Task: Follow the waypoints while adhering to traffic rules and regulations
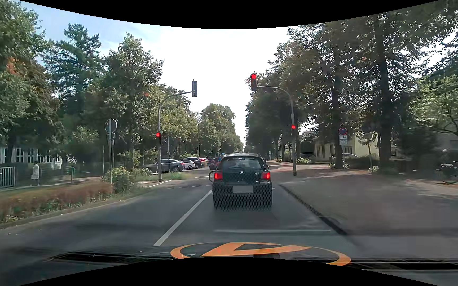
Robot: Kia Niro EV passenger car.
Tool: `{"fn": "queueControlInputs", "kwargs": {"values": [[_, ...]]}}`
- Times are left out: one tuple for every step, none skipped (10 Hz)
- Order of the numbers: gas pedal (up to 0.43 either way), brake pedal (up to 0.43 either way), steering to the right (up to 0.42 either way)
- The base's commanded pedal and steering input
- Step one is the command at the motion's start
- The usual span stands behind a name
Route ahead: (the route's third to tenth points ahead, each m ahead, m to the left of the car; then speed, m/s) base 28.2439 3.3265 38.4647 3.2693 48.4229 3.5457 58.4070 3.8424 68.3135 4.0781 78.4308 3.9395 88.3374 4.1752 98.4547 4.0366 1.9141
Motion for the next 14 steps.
{"fn": "queueControlInputs", "kwargs": {"values": [[0.000, 0.232, 0.019], [0.000, 0.220, 0.020], [0.000, 0.201, 0.019], [0.000, 0.177, 0.019], [0.000, 0.165, 0.019], [0.000, 0.165, 0.018], [0.000, 0.165, 0.016], [0.000, 0.159, 0.012], [0.000, 0.152, 0.009], [0.000, 0.146, 0.008], [0.000, 0.140, 0.008], [0.000, 0.140, 0.007], [0.000, 0.146, 0.006], [0.000, 0.146, 0.006]]}}
